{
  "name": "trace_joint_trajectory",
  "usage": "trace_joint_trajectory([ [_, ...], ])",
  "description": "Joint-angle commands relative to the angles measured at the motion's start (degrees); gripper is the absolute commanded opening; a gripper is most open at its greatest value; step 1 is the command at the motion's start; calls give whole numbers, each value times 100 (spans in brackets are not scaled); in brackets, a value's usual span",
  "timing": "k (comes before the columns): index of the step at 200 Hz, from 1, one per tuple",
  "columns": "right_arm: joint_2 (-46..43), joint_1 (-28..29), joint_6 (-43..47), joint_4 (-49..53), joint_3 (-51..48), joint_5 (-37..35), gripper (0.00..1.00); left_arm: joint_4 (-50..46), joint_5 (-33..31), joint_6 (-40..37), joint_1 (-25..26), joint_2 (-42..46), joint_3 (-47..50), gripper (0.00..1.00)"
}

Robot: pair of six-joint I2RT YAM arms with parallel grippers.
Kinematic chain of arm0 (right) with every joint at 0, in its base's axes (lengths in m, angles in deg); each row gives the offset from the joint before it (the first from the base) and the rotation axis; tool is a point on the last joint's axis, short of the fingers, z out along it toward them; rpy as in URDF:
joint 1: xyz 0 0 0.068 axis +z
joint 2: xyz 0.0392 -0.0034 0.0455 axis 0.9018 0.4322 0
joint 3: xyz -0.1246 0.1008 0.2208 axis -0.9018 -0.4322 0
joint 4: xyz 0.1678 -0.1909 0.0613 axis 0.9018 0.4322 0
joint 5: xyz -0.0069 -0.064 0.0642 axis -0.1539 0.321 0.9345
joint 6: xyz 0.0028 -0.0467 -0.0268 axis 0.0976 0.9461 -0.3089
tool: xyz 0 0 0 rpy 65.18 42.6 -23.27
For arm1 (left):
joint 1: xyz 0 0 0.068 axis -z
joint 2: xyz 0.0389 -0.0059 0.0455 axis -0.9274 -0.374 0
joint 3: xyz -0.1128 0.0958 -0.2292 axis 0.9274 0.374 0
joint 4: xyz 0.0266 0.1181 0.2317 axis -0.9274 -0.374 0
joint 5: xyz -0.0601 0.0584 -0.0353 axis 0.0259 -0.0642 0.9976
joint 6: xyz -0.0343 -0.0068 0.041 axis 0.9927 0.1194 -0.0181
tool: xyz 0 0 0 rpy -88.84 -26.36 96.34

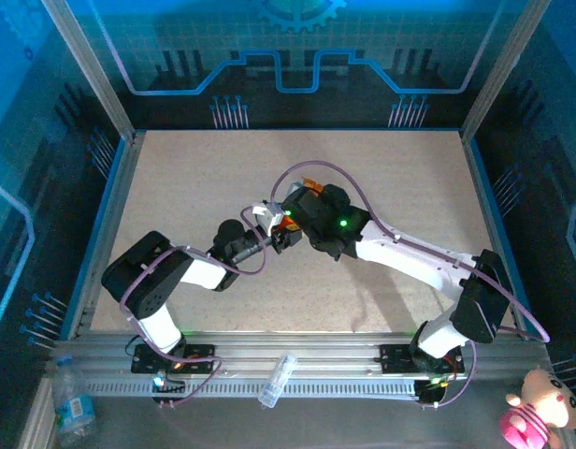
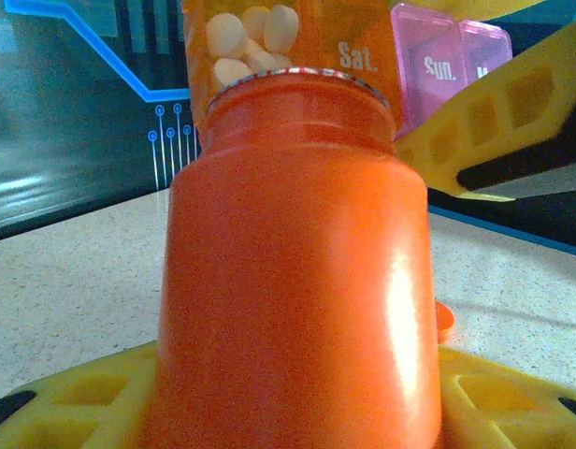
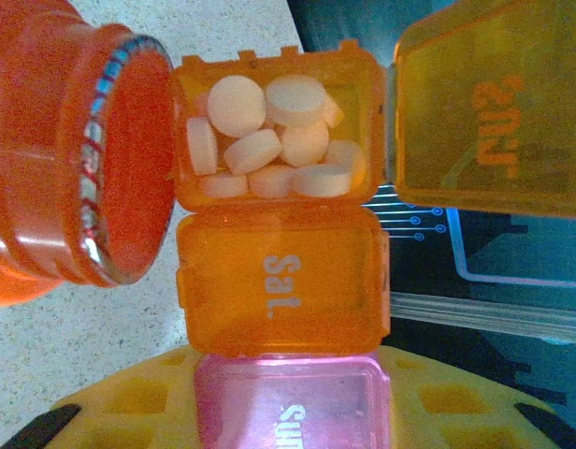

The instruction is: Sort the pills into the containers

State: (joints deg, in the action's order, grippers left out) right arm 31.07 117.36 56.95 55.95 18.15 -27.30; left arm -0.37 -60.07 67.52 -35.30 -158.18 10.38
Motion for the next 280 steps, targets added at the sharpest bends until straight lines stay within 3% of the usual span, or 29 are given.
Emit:
trace_joint_trajectory([
  [1,-71,152,156,-197,-93,-73,9,417,130,47,21,116,-199,0],
  [158,-368,194,896,-1237,-655,-552,8,422,121,52,18,116,-212,0],
  [227,-273,-62,-437,316,19,617,9,417,105,47,14,169,-191,0],
  [280,-460,-407,-932,748,217,1551,9,417,88,41,13,220,-184,0],
])
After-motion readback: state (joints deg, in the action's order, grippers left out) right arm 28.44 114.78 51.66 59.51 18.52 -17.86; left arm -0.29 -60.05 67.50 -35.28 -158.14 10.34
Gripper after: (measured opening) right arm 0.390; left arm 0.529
